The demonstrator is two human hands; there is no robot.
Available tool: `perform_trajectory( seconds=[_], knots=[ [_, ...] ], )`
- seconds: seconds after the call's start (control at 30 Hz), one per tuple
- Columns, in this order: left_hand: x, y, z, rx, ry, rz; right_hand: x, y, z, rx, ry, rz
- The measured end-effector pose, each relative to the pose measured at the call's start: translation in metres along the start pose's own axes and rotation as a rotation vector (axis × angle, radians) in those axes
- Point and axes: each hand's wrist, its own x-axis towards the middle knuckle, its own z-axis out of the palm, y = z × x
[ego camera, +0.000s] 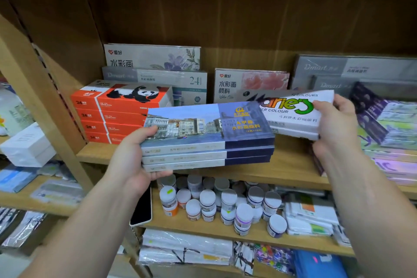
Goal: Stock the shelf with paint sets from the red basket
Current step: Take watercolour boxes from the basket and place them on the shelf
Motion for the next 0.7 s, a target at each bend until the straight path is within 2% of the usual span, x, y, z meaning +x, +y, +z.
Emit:
perform_trajectory(
  seconds=[0.13,0.23,0.47,0.7],
  knots=[
    [0.014,-0.009,0.029,0.049,-0.036,-0.032,-0.005,-0.025,-0.021,0.047,0.105,-0.149],
    [0.026,-0.016,0.046,0.093,-0.048,-0.032,-0.008,-0.042,-0.035,0.066,0.107,-0.192],
    [0.059,-0.024,0.068,0.206,-0.061,-0.023,-0.009,-0.050,-0.048,0.129,-0.018,0.025],
    [0.071,-0.048,0.051,0.442,-0.068,0.185,-0.002,-0.015,-0.030,0.098,-0.108,0.238]
  ],
)
